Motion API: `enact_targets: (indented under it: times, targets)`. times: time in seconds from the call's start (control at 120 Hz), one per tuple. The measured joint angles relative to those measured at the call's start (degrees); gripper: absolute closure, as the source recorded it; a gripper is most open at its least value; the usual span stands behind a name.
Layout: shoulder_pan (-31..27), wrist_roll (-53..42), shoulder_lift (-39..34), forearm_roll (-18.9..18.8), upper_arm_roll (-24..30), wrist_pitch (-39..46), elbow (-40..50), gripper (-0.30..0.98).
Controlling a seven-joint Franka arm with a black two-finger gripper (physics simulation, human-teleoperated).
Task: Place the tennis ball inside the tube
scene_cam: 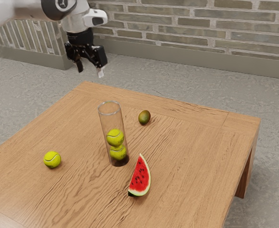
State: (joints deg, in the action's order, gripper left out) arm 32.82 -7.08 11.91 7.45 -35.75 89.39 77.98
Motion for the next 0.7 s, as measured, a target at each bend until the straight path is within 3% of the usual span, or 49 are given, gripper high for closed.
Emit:
enact_targets:
  times: [0.042,0.1,0.2,0.325,0.392,0.525,0.7]
  targets:
    - [-4.84,-0.35,-2.98,-1.43,5.76,1.09,3.34,0.02]
    - [-7.27,-0.83,-3.93,-2.96,9.26,2.28,5.00,0.02]
    - [-6.47,-1.41,-5.98,-4.22,9.67,3.48,9.42,0.02]
    - [-7.41,-1.91,-19.31,-5.24,9.61,5.22,29.64,0.02]
    - [-10.25,-2.13,-23.01,-6.02,9.73,6.53,37.17,0.02]
    - [-14.75,-2.52,-23.15,-7.68,9.48,13.33,47.68,0.02]
    - [-17.12,-3.01,-19.79,-9.01,9.28,22.66,54.70,0.02]
